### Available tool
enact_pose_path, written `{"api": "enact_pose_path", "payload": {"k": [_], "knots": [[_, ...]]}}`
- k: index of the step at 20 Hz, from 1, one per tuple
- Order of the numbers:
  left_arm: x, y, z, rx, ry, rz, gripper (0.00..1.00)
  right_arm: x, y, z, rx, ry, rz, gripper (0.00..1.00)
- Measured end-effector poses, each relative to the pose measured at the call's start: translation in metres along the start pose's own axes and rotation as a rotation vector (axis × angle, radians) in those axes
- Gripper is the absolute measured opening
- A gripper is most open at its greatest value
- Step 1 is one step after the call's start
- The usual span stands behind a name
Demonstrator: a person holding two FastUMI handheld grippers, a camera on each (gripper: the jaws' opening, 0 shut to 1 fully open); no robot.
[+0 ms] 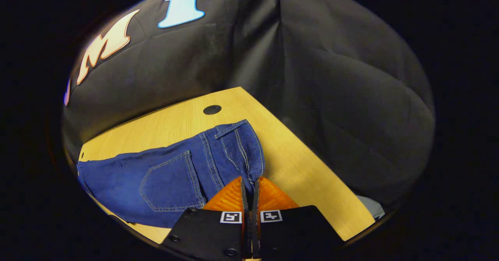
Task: Grasp the waist and the cuffs of the jeans and fold them to make the two legs overlap; first hold the waist and fold one-third of the jeans toward the cuffs, then hold the cuffs and fold the remaining one-third in the same direction to finish folding.
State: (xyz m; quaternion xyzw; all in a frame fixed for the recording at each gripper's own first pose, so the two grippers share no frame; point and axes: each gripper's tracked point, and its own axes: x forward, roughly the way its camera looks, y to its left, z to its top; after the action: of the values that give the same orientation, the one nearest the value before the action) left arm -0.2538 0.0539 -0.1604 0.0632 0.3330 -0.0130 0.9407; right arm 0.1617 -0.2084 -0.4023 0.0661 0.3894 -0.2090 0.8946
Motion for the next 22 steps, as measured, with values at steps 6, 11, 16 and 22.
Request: {"api": "enact_pose_path", "payload": {"k": [6, 11, 16, 22], "knots": [[0.008, 0.019, -0.006, -0.051, 0.008, -0.028, 0.95, -0.043, 0.021, 0.050, -0.051, -0.128, 0.049, 0.00], [0.025, 0.044, -0.009, -0.057, 0.015, -0.053, 0.95, -0.111, 0.031, 0.075, -0.110, -0.247, 0.147, 0.03], [0.041, 0.066, -0.008, -0.057, 0.006, -0.086, 0.95, -0.138, 0.020, 0.084, -0.128, -0.304, 0.227, 0.03], [0.058, 0.097, -0.014, -0.045, 0.009, -0.123, 0.95, -0.164, 0.023, 0.098, -0.116, -0.327, 0.334, 0.05]]}}
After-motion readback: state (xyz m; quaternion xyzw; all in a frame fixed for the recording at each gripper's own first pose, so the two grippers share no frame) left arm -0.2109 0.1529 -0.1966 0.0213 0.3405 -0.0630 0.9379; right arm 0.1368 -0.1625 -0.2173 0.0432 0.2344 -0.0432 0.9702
